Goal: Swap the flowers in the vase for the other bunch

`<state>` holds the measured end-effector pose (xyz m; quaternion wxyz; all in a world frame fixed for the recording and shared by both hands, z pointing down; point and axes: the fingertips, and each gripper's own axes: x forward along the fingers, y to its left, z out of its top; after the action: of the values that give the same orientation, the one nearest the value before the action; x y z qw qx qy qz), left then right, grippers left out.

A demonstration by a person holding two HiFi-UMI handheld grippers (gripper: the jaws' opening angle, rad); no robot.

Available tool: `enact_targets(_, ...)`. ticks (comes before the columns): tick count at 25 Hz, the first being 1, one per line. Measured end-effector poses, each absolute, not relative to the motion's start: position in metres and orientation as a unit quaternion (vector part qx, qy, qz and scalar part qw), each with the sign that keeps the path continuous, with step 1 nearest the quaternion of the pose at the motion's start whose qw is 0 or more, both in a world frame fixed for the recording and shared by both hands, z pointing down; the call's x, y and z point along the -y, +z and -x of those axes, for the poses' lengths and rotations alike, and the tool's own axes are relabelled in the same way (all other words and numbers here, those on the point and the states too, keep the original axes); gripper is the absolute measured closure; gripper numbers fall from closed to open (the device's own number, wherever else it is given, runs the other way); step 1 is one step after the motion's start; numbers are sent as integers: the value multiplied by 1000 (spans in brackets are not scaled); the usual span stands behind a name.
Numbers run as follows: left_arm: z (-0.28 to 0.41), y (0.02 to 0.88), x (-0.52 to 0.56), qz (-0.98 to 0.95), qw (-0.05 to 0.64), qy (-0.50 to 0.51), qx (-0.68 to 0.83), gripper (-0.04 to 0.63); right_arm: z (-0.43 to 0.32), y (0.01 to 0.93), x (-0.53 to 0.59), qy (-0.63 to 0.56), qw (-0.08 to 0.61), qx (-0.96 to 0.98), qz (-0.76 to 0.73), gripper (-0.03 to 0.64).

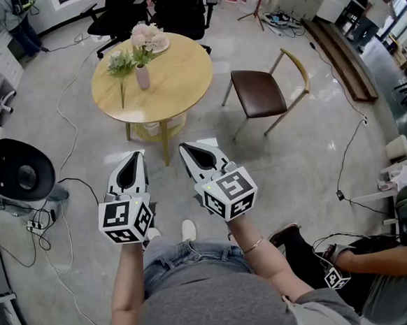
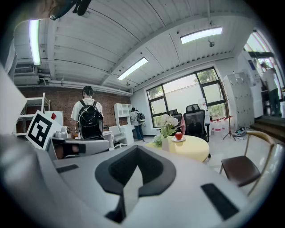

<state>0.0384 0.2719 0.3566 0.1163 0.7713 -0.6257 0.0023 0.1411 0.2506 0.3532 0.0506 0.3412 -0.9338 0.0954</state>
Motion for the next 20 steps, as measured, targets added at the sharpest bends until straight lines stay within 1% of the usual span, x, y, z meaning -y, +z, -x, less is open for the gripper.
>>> enact_targets(14, -41, 359, -277, -767, 127, -7, 629, 578, -151, 363, -259, 113, 31, 933, -341, 606)
enact_targets(20, -38, 357, -276, -760, 124, -2, 638, 577, -157, 366, -255, 114, 36, 930, -348, 606)
